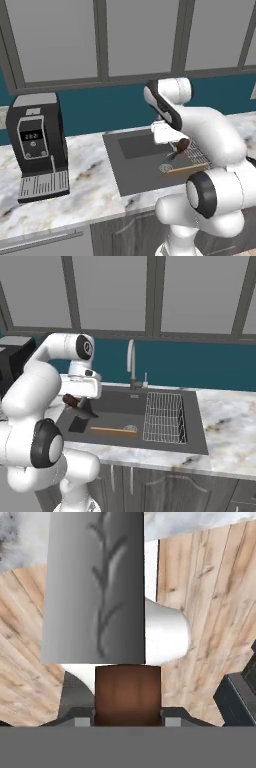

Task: Move the cutting board and knife to the sink. Then move spray from the cabinet to the counter.

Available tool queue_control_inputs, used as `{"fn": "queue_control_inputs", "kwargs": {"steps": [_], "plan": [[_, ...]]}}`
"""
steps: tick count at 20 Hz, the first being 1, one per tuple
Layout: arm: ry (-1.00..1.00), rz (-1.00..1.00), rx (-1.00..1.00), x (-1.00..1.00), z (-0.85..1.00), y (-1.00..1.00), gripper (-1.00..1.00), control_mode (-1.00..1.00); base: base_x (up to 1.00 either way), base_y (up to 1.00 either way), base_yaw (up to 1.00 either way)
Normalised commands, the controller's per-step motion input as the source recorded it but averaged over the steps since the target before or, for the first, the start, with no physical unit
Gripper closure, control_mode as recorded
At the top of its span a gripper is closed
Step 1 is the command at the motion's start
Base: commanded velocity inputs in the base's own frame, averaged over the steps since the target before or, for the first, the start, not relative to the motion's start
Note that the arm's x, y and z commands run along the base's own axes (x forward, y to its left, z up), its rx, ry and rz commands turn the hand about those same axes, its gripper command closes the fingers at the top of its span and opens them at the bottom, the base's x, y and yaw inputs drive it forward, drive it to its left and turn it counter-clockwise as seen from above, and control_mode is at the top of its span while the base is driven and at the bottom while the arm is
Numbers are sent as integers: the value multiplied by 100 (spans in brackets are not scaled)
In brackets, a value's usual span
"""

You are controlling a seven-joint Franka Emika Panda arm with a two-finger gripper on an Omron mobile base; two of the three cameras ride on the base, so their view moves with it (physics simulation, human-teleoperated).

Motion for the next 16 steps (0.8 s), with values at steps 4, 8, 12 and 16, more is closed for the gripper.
{"fn": "queue_control_inputs", "kwargs": {"steps": [4, 8, 12, 16], "plan": [[36, -7, 3, 25, -35, -17, 100, -100, 0, 0, 0], [18, -2, 8, 17, -51, -32, 100, -100, 0, 0, 0], [11, -1, 7, 11, -51, -33, 100, -100, 0, 0, 0], [6, -1, 7, 8, -41, -28, 100, -100, 0, 0, 0]]}}
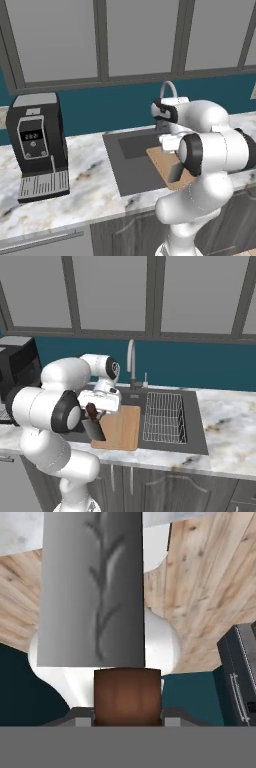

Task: Move the cutting board and knife to the sink. Then move spray from the cabinet to the counter.

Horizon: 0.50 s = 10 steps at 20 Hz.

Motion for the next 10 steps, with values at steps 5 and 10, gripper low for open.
{"fn": "queue_control_inputs", "kwargs": {"steps": [5, 10], "plan": [[0, 0, 6, 6, -16, -9, 100, -100, 0, 0, 0], [-3, 0, 3, 7, 0, 0, 100, -100, 0, 0, 0]]}}
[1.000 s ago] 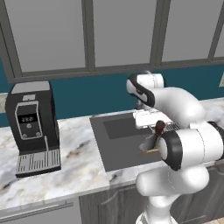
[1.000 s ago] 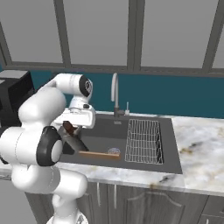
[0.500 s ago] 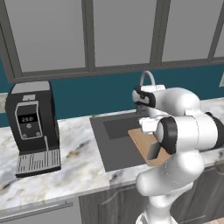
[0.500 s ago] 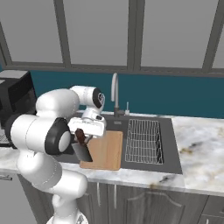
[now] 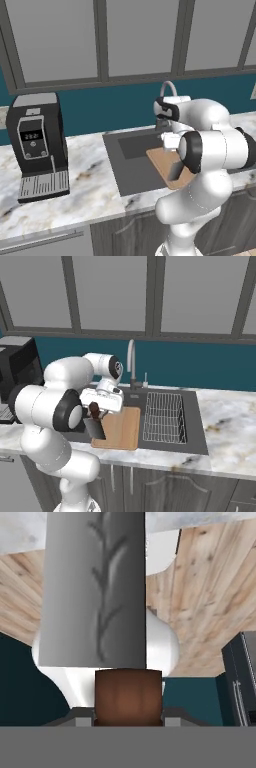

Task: Move the cutting board and knife to the sink. Then move spray from the cabinet to the counter.

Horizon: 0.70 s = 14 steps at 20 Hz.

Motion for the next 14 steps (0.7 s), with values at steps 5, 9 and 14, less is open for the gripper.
{"fn": "queue_control_inputs", "kwargs": {"steps": [5, 9, 14], "plan": [[-5, 0, 1, 3, 10, 0, 100, -100, 0, 0, 0], [-1, 0, 0, 0, 14, 0, 100, -100, 0, 0, 0], [0, 0, 0, 0, 11, 0, 100, -100, 0, 0, 0]]}}
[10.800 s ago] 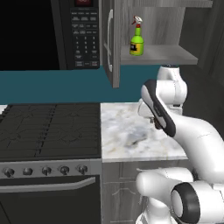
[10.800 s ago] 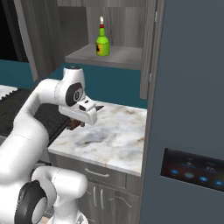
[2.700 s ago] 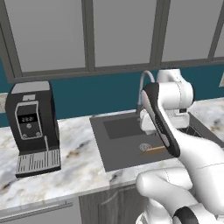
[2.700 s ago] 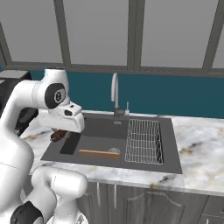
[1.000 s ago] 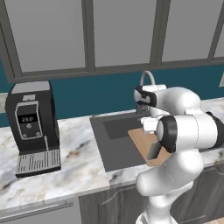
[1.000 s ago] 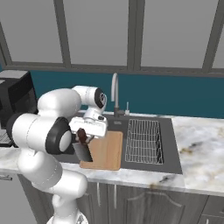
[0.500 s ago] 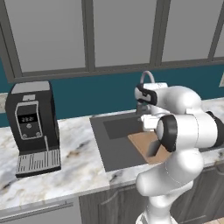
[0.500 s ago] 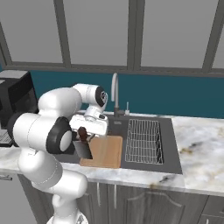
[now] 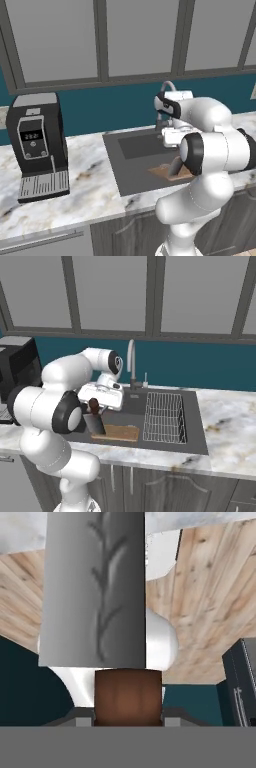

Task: Move the cutting board and knife to the sink. Then move spray from the cabinet to the counter.

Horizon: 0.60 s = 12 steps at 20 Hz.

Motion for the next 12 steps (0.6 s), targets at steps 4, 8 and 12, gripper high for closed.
{"fn": "queue_control_inputs", "kwargs": {"steps": [4, 8, 12], "plan": [[-6, 0, 0, 0, 34, 0, 100, -100, 0, 0, 0], [-9, 0, 0, 0, 46, 0, 100, -100, 0, 0, 0], [-9, 0, 0, -1, 26, 0, 100, -100, 0, 0, 0]]}}
